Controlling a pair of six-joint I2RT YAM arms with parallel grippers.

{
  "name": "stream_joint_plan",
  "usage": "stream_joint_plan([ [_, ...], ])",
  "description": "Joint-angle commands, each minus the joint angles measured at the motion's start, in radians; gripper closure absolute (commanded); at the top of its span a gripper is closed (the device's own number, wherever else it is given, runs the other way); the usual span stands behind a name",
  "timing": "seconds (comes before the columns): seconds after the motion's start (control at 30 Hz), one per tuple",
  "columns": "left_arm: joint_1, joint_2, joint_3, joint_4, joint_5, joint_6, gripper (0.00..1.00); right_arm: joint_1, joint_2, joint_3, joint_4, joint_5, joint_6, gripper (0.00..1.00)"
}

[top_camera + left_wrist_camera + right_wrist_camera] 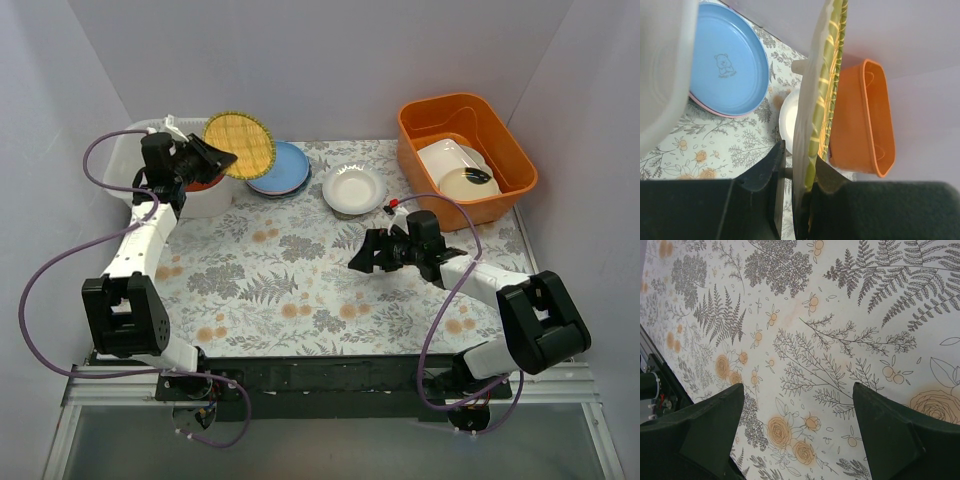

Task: Place the plates into the plastic bin on the countertop
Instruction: Place the plate in the plastic bin.

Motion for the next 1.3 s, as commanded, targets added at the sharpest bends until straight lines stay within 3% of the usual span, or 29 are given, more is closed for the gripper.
stream_joint_plan([
  [0.0,0.086,0.002,0.007,0.085,0.088,-0.107,1.00,0.004,-0.013,0.014,0.022,-0.018,-0.016,0.04],
  [0.2,0.155,0.045,0.006,0.153,0.068,-0.182,1.00,0.004,-0.060,-0.009,-0.005,0.002,-0.024,0.04],
  [0.37,0.169,0.120,0.108,0.119,0.031,-0.178,1.00,0.004,-0.086,-0.032,-0.015,0.020,-0.018,0.04],
  [0.6,0.178,0.214,0.214,0.042,-0.061,-0.144,1.00,0.004,-0.102,-0.035,-0.042,0.035,-0.027,0.04],
  [0.97,0.198,0.249,0.260,-0.050,-0.259,-0.038,1.00,0.004,-0.048,0.008,-0.035,0.005,-0.035,0.05],
  [1.27,0.206,0.344,0.306,-0.087,-0.287,-0.001,1.00,0.004,-0.057,0.014,-0.056,0.018,-0.042,0.05],
])
